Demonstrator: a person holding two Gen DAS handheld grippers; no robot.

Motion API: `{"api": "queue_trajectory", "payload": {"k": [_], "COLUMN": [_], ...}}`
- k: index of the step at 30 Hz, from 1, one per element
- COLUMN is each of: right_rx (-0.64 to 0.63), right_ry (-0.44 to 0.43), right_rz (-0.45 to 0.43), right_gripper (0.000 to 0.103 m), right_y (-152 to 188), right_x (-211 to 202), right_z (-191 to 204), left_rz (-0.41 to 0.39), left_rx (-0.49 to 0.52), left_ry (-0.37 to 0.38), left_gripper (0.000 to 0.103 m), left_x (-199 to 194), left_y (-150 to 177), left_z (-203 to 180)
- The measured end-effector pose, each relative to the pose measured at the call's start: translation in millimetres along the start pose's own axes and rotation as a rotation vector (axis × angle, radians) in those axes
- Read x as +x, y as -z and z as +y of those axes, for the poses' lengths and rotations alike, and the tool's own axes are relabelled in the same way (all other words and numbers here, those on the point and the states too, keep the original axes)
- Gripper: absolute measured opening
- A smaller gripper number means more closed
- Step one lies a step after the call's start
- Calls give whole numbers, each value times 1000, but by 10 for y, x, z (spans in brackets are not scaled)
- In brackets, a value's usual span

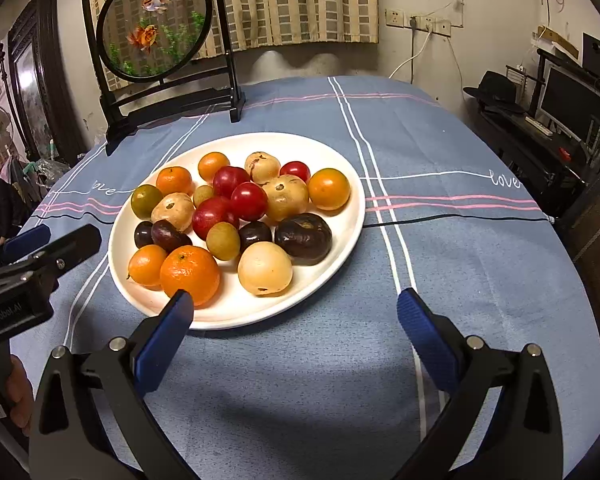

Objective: Organize fruits

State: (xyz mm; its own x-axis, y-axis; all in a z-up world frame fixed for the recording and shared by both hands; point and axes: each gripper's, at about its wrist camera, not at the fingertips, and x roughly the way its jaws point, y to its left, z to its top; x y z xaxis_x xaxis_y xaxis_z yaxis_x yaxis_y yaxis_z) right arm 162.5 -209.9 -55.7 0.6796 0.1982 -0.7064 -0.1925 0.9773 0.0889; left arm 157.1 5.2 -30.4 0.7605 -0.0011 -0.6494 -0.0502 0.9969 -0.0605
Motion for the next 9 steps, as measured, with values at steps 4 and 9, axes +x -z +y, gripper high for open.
{"api": "queue_trajectory", "payload": {"k": [4, 9], "right_rx": [2, 5], "right_ry": [-1, -8], "right_rz": [-4, -7], "right_gripper": [102, 102], "right_y": [-8, -10], "right_x": [-2, -4], "right_z": [-5, -9], "left_rz": [29, 26], "left_rx": [-4, -3], "left_ry": [22, 17], "left_gripper": [101, 101], "left_x": [40, 35], "left_y": [-8, -10], "left_z": [9, 6]}}
